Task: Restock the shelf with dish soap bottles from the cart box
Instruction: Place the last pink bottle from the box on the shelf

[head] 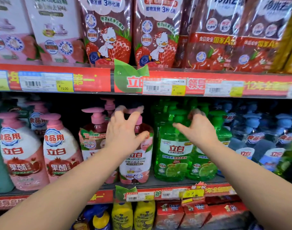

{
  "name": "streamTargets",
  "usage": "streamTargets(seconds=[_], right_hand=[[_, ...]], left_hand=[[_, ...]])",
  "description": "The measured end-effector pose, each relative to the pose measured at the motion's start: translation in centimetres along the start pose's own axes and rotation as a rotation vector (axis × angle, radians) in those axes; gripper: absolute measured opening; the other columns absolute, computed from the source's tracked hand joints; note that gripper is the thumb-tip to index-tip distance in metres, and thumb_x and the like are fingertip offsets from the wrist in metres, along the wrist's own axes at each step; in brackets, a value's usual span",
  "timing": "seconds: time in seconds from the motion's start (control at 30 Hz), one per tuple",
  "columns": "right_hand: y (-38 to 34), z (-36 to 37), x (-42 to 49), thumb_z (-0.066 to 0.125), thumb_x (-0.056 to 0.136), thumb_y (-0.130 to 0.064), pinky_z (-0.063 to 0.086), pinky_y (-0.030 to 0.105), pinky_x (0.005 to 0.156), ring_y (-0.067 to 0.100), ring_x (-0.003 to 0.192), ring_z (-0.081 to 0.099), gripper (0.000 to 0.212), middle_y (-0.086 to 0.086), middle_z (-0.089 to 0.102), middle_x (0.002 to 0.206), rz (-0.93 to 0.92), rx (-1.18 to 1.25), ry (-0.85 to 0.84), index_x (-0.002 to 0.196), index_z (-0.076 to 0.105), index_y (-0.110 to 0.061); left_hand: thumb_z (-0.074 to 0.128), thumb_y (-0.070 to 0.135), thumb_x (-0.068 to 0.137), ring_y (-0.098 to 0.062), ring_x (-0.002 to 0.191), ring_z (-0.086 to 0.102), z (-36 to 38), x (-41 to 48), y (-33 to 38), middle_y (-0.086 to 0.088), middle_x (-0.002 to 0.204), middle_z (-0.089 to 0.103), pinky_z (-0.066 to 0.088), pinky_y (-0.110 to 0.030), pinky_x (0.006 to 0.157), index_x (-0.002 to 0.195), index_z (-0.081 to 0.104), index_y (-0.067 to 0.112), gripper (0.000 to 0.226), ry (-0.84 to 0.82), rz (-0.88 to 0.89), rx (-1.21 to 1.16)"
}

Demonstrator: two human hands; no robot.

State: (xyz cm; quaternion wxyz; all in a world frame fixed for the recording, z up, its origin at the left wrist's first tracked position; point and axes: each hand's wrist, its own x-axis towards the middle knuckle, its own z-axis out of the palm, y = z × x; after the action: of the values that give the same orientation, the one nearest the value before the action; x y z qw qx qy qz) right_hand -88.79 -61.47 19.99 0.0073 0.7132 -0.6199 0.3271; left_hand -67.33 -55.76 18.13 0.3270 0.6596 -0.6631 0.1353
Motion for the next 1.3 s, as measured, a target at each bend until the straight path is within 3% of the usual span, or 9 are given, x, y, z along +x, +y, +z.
streamTargets(seconds=[0.23,0.4,0.6,0.7,0.77,0.9,1.0,1.1,1.3], right_hand=[[0.7,0.9,1.1,0.042,0.086,-0.065,0.039,0.030,0.059,0.027,0.072,0.053,0.063,0.005,0.050,0.070,-0.064,-0.174,-0.208,0.108,0.048,-0.005],[1.2,0.1,1.8,0.042,0.086,-0.064,0.038,0.030,0.060,0.027,0.075,0.054,0.056,0.005,0.053,0.078,-0.176,-0.187,-0.305,0.097,0.044,-0.010],[1.3,0.2,1.6,0.046,0.088,-0.060,0.038,0.030,0.055,0.022,0.070,0.053,0.071,-0.002,0.045,0.066,-0.171,-0.084,-0.323,0.128,0.044,-0.002],[1.9,-0.7,1.3,0.048,0.087,-0.059,0.044,0.027,0.058,0.020,0.074,0.060,0.076,0.005,0.062,0.080,-0.182,-0.003,-0.317,0.140,0.038,-0.006],[3.0,-1.8,1.3,0.052,0.087,-0.053,0.048,0.029,0.075,0.025,0.091,0.063,0.063,0.012,0.068,0.104,-0.219,0.064,-0.165,0.133,0.048,-0.010],[5.7,-3.6,1.0,0.061,0.084,-0.042,0.038,0.031,0.067,0.029,0.086,0.058,0.026,0.002,0.054,0.085,-0.202,0.080,0.138,0.094,0.060,-0.018],[7.8,-3.4,0.3,0.068,0.079,-0.043,0.043,0.040,0.077,0.034,0.098,0.054,0.044,0.010,0.054,0.097,-0.074,-0.012,0.226,0.105,0.055,-0.010],[9.2,-2.6,-0.2,0.069,0.077,-0.049,0.044,0.045,0.087,0.038,0.113,0.050,0.073,0.022,0.051,0.120,0.143,0.043,0.055,0.124,0.042,0.000],[10.1,-1.8,0.2,0.057,0.083,-0.056,0.041,0.038,0.071,0.039,0.102,0.058,0.069,0.023,0.062,0.111,0.182,0.041,-0.040,0.120,0.047,0.002]], left_hand=[[0.059,0.061,0.077,-0.039,0.114,0.049,1.5,-0.5,0.5,-0.007,0.155,-0.014,0.043,-0.041,0.092,0.139,0.035,0.038,0.070,-0.141,0.045,0.094],[0.066,0.054,0.076,-0.039,0.113,0.051,1.5,-0.6,0.4,-0.007,0.157,-0.004,0.046,-0.041,0.087,0.119,0.058,0.032,0.049,-0.125,0.035,0.069],[0.070,0.049,0.075,-0.037,0.114,0.051,1.6,-0.5,0.5,-0.006,0.156,-0.001,0.048,-0.040,0.084,0.117,0.060,0.031,0.047,-0.117,0.029,0.068],[0.069,0.050,0.076,-0.038,0.113,0.052,1.6,-0.3,0.3,-0.007,0.156,-0.002,0.048,-0.040,0.082,0.118,0.059,0.031,0.047,-0.128,0.029,0.087],[0.068,0.049,0.076,-0.038,0.111,0.053,1.7,-0.4,0.2,-0.007,0.156,-0.003,0.049,-0.040,0.080,0.118,0.058,0.031,0.047,-0.128,0.032,0.101],[0.067,0.050,0.076,-0.039,0.110,0.053,1.9,-0.5,0.1,-0.008,0.155,-0.002,0.050,-0.041,0.078,0.117,0.059,0.030,0.046,-0.108,0.039,0.109],[0.068,0.050,0.076,-0.041,0.112,0.052,2.0,-0.5,-0.1,-0.009,0.156,0.000,0.050,-0.042,0.078,0.116,0.059,0.029,0.046,-0.096,0.044,0.097],[0.067,0.051,0.077,-0.041,0.112,0.052,2.0,-0.5,0.0,-0.009,0.156,-0.001,0.050,-0.042,0.079,0.116,0.059,0.029,0.046,-0.103,0.043,0.119],[0.065,0.052,0.078,-0.040,0.113,0.052,1.8,-0.6,0.3,-0.009,0.156,-0.005,0.049,-0.041,0.081,0.119,0.056,0.030,0.048,-0.131,0.023,0.149]])
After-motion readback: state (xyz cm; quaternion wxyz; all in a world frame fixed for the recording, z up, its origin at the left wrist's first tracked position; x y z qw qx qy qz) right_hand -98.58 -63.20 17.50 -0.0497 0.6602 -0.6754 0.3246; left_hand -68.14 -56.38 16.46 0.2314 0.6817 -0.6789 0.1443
